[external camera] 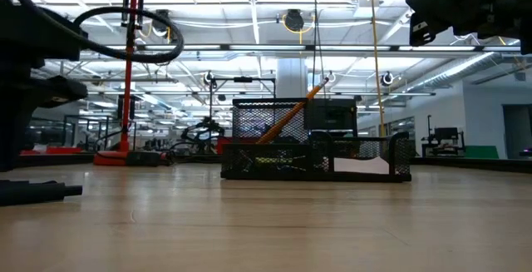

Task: Pick and place office supplies into organizer
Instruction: Put the red scissors into the black desk organizer

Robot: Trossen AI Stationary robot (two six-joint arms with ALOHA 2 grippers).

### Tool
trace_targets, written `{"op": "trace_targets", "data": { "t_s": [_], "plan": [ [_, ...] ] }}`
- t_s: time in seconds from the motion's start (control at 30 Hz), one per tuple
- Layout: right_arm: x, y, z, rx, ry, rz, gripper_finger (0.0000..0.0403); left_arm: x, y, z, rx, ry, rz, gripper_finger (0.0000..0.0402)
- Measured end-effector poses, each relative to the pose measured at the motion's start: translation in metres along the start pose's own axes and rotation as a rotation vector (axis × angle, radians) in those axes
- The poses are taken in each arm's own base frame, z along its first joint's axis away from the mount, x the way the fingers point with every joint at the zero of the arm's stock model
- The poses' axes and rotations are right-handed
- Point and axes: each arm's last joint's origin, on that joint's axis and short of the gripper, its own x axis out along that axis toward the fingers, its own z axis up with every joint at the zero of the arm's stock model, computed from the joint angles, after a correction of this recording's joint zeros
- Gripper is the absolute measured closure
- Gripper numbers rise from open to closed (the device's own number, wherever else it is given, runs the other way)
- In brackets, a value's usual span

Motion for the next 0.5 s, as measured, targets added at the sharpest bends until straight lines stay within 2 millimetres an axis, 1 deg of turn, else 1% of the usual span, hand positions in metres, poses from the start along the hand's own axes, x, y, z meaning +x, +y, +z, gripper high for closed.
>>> {"op": "trace_targets", "data": {
  "t_s": [0.17, 0.23, 0.37, 0.43, 0.5],
  "plan": [
    [0.0, 0.0, 0.0, 0.0, 0.0, 0.0, 0.0403, -0.008, -0.001, 0.008, 0.011, 0.013, 0.012, 0.0337],
    [0.0, 0.0, 0.0, 0.0, 0.0, 0.0, 0.0403, -0.015, 0.0, 0.009, -0.019, 0.06, 0.038, 0.0331],
    [0.0, 0.0, 0.0, 0.0, 0.001, 0.0, 0.0403, -0.027, 0.001, 0.002, -0.166, 0.208, 0.078, 0.0321],
    [0.0, 0.0, 0.0, 0.0, 0.001, 0.0, 0.0403, -0.027, -0.001, -0.002, -0.222, 0.255, 0.047, 0.0319],
    [0.0, 0.0, 0.0, 0.001, 0.002, 0.0, 0.0403, -0.025, -0.005, -0.007, -0.238, 0.281, 0.022, 0.032]
  ]
}}
